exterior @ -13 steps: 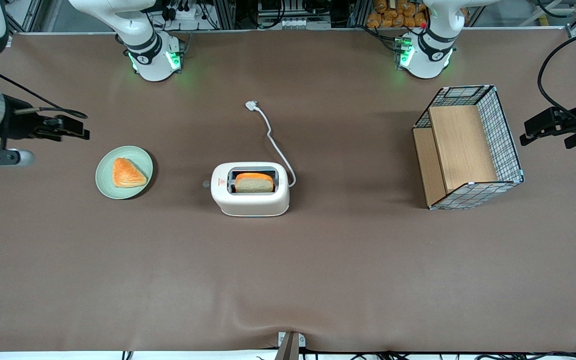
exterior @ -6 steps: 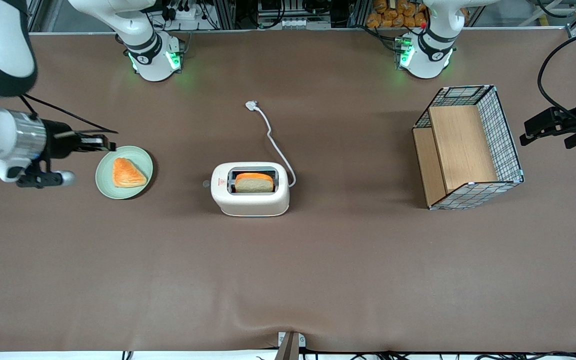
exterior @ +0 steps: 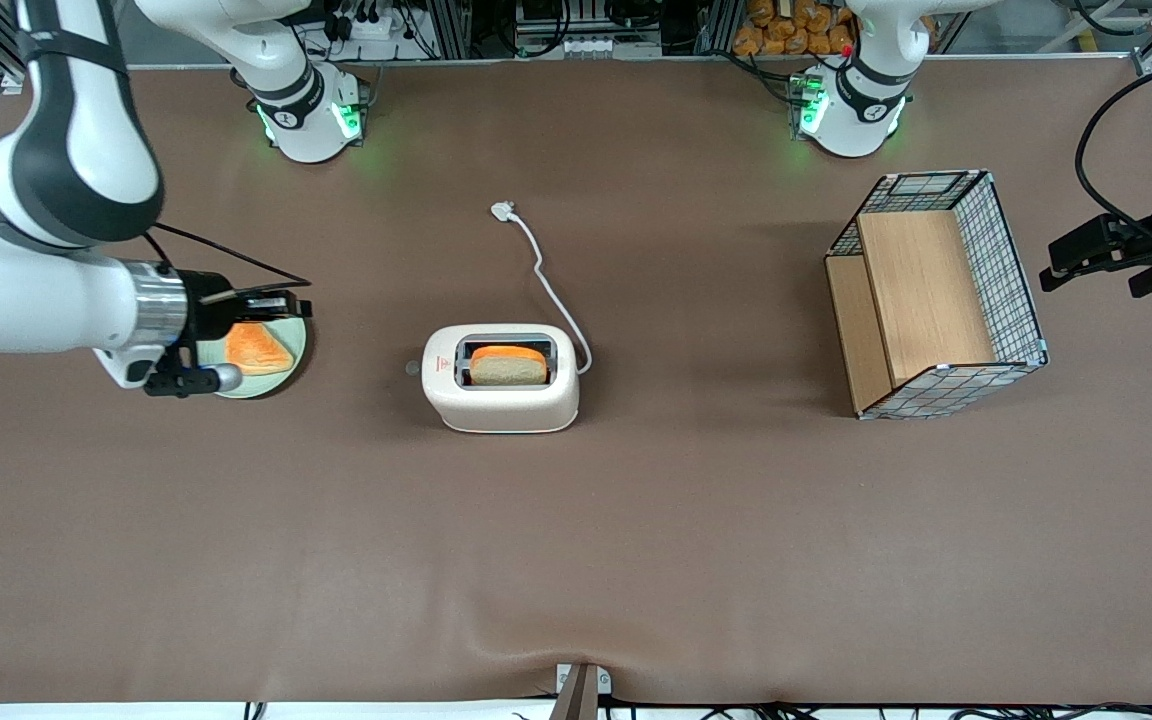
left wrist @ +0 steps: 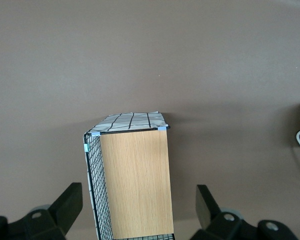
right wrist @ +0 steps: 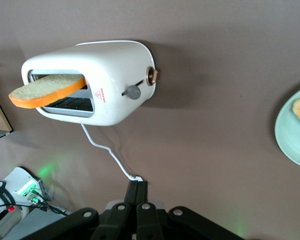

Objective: Press toaster button with right arm
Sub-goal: 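Move the right gripper over the green plate toward the toaster's side, then bring the right gripper fingertips against the toaster's side lever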

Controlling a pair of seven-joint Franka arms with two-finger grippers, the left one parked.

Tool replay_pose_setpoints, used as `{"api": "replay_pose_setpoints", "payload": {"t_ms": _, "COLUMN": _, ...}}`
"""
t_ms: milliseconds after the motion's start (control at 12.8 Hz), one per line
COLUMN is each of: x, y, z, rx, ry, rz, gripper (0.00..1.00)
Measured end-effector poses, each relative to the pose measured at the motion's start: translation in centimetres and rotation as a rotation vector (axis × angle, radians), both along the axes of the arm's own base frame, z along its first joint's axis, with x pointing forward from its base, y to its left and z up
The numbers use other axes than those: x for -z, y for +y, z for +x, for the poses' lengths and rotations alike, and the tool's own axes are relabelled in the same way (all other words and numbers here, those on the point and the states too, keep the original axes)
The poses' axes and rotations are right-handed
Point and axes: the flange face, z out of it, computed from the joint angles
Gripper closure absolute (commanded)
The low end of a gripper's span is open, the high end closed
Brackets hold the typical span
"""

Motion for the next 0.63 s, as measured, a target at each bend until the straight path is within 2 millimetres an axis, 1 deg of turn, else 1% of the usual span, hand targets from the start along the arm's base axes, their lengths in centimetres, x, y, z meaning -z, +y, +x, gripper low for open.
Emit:
{"api": "replay_pose_setpoints", "payload": {"t_ms": 313, "x": 5.5, "y": 2.5, "z": -0.6, "rx": 0.046, "ry": -0.021, "rz": 0.010, "gripper": 1.00}}
{"api": "replay_pose_setpoints", "payload": {"t_ms": 470, "x": 7.2, "y": 3.0, "z": -0.6, "rx": 0.077, "ry": -0.021, "rz": 0.034, "gripper": 1.00}}
{"api": "replay_pose_setpoints", "payload": {"t_ms": 627, "x": 8.5, "y": 3.0, "z": -0.1, "rx": 0.090, "ry": -0.032, "rz": 0.077, "gripper": 1.00}}
